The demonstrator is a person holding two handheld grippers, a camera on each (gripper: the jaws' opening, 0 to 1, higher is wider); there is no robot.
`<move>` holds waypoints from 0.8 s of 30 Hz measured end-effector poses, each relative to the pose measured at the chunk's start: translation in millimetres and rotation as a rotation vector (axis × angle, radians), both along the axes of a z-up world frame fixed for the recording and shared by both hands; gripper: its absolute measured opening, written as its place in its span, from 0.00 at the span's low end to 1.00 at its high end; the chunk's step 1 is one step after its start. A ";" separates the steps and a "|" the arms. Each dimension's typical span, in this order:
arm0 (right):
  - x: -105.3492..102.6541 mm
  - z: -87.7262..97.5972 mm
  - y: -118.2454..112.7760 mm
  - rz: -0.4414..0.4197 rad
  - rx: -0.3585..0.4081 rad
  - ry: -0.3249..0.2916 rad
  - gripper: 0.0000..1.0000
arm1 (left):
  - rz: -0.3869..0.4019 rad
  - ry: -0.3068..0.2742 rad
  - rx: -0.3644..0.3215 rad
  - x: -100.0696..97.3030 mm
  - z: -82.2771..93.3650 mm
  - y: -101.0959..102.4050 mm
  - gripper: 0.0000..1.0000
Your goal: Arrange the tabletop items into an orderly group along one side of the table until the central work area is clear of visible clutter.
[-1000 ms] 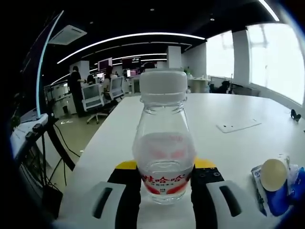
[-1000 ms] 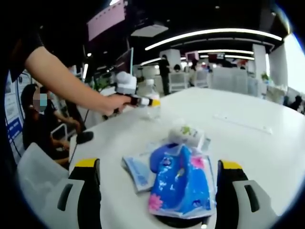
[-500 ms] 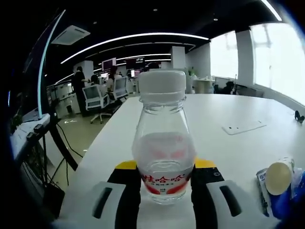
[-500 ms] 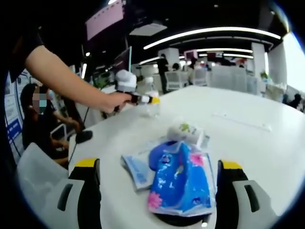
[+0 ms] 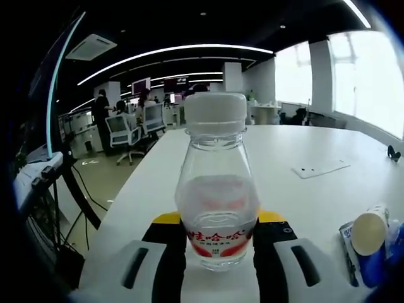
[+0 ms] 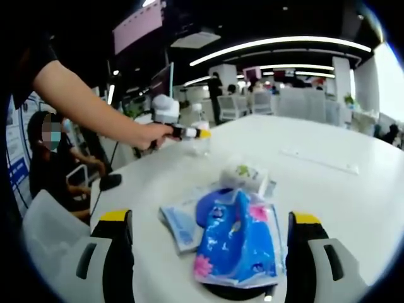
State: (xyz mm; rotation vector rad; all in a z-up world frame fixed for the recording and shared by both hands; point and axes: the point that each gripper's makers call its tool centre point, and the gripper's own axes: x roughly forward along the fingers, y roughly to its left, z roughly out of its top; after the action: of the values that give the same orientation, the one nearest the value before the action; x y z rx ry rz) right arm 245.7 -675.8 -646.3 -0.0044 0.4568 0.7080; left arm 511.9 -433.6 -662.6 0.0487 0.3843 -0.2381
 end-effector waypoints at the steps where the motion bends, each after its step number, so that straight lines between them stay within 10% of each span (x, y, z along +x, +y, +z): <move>1: 0.1 0.0 -0.3 -0.001 0.001 0.002 1.00 | -0.007 -0.003 0.002 0.0 0.1 -0.6 0.40; 24: -3.7 36.1 12.7 0.034 0.030 -0.079 1.00 | -0.039 0.005 0.001 -47.6 25.7 -1.4 0.44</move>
State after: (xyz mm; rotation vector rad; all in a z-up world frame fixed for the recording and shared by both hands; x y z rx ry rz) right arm 242.1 -663.2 -610.2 -0.0120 0.3706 0.7456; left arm 464.3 -435.0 -636.9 0.0571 0.3886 -0.2764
